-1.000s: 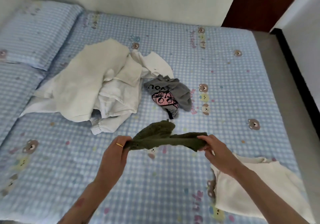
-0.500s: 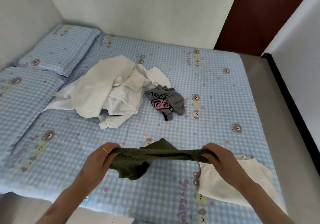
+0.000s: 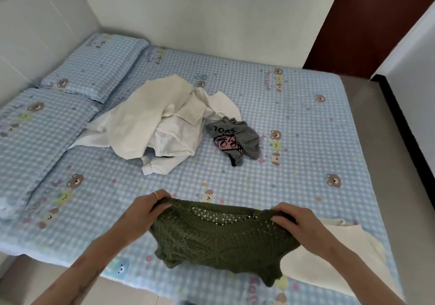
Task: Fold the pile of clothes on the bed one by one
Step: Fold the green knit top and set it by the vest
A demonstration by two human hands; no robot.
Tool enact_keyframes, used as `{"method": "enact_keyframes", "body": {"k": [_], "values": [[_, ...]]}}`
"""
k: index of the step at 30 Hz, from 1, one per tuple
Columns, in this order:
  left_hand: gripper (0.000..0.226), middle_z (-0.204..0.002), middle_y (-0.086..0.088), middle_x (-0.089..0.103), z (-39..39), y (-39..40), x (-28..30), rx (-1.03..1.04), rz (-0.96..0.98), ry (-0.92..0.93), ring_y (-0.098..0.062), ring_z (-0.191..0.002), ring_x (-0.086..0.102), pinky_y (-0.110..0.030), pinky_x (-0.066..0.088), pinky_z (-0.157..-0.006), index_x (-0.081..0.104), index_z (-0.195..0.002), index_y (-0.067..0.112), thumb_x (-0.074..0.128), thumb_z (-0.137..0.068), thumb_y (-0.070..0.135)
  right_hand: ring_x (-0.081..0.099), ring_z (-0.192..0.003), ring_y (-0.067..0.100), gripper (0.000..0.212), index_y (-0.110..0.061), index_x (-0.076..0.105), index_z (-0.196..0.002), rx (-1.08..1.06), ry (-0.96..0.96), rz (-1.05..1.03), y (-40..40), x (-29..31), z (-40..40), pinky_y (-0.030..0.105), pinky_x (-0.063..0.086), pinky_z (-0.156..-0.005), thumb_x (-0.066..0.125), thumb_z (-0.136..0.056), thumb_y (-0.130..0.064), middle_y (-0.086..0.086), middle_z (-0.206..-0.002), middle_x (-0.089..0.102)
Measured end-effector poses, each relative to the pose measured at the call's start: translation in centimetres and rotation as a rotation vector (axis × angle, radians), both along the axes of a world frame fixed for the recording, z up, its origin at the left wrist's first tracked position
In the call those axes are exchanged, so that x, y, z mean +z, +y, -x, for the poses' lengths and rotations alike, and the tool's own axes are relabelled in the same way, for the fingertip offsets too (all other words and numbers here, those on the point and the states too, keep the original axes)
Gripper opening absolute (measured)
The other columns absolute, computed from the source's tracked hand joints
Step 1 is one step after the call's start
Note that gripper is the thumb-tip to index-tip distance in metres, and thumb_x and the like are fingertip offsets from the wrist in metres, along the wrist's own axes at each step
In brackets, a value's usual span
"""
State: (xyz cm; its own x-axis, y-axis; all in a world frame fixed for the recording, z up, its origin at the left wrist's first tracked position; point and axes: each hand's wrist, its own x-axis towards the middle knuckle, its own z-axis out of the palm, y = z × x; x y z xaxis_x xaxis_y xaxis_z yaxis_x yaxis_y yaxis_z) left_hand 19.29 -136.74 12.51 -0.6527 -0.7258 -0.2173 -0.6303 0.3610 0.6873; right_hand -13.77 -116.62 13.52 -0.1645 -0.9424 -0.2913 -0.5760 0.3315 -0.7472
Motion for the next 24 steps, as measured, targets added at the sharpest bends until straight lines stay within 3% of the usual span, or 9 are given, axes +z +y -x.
{"method": "enact_keyframes", "body": {"k": [4,13,19,24], "values": [[0.009,-0.081,0.006,0.065,4.4,-5.6,-5.8,-0.052,0.002,-0.112,-0.009,-0.075,0.060,-0.025,0.046,-0.068,0.057,-0.091,0.027,0.050,-0.097,0.027,0.058,-0.080,-0.007,0.014,-0.038,0.061,-0.084,-0.104,0.035,-0.105,-4.3,-5.2,2.2,0.007,0.039,-0.069,0.056,-0.094,-0.029,-0.019,-0.080,0.065],[0.016,-0.092,0.001,0.067,14.7,-17.3,-19.6,-0.083,0.105,-0.273,-0.019,-0.086,0.062,-0.032,0.045,-0.071,0.056,-0.100,0.019,0.043,-0.098,0.030,0.060,-0.076,0.009,0.012,-0.023,0.060,-0.087,-0.246,0.128,-0.251,-16.9,-19.0,8.7,0.019,0.043,-0.066,0.053,-0.096,-0.027,-0.003,-0.082,0.065],[0.018,-0.091,-0.003,0.068,20.4,-24.2,-28.0,-0.073,0.107,-0.300,-0.022,-0.085,0.062,-0.032,0.046,-0.074,0.057,-0.101,0.016,0.045,-0.097,0.030,0.057,-0.072,0.009,0.013,-0.020,0.059,-0.085,-0.291,0.196,-0.293,-24.0,-27.7,13.3,0.019,0.040,-0.062,0.055,-0.095,-0.027,-0.003,-0.079,0.063],[0.017,-0.088,-0.004,0.068,24.4,-27.8,-33.7,-0.076,0.130,-0.299,-0.025,-0.081,0.063,-0.035,0.048,-0.071,0.057,-0.095,0.015,0.046,-0.097,0.029,0.058,-0.074,0.016,0.017,-0.015,0.061,-0.086,-0.379,0.274,-0.296,-27.2,-34.3,16.2,0.032,0.046,-0.067,0.058,-0.093,-0.030,0.000,-0.081,0.065]]}}
